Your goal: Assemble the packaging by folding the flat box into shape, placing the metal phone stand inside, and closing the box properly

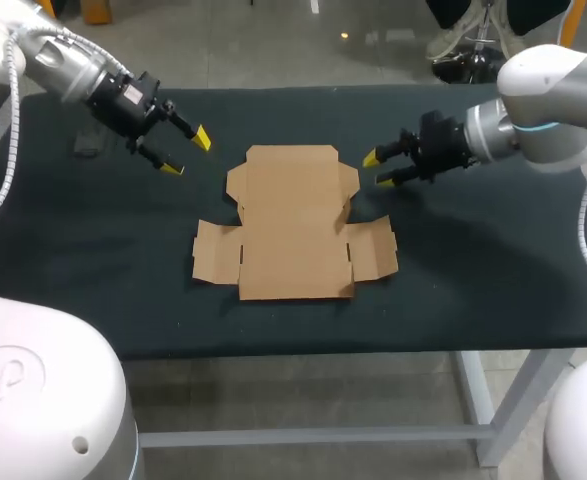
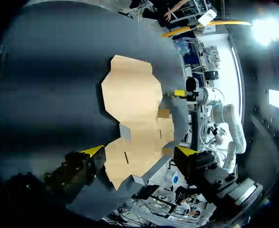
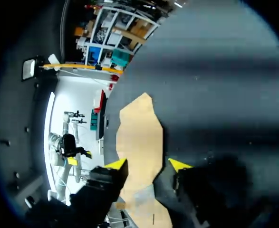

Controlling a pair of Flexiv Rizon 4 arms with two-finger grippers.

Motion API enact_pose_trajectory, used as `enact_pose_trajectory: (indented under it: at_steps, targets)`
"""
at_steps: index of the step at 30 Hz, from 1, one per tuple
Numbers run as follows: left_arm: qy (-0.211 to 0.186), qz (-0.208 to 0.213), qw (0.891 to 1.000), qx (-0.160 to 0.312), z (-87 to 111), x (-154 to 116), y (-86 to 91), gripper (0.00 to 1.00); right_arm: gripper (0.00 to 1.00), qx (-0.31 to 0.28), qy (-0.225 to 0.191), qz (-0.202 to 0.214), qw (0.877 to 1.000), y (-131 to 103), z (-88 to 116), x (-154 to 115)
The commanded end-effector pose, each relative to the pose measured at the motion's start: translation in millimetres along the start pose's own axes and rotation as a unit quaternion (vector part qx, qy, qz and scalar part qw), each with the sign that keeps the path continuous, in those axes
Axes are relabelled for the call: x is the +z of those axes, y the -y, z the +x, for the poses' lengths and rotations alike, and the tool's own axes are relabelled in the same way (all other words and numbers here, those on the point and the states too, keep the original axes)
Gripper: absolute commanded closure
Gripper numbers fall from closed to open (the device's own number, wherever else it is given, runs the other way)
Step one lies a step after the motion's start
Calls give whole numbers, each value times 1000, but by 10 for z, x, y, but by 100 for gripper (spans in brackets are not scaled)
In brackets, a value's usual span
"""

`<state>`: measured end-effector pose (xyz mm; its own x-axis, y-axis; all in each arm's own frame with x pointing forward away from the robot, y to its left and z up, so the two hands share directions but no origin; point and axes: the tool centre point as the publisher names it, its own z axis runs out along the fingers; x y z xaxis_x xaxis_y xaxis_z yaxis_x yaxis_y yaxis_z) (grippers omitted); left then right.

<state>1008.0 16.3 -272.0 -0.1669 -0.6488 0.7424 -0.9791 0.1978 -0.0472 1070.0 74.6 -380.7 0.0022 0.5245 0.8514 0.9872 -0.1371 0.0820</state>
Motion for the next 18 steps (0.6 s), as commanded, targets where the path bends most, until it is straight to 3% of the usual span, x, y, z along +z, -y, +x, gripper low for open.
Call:
enact_pose_trajectory:
  at_steps: [1,9,18]
  targets:
    - [-3,-13,1000,-1,-25,-6,40,0,44,8,-7,35,999,-111,-81,123]
    - [-4,-14,1000,-3,-38,9,59,0,50,24,-3,40,999,-159,-102,197]
    - [-7,-14,1000,-6,-59,15,56,0,47,30,8,47,998,-190,-124,283]
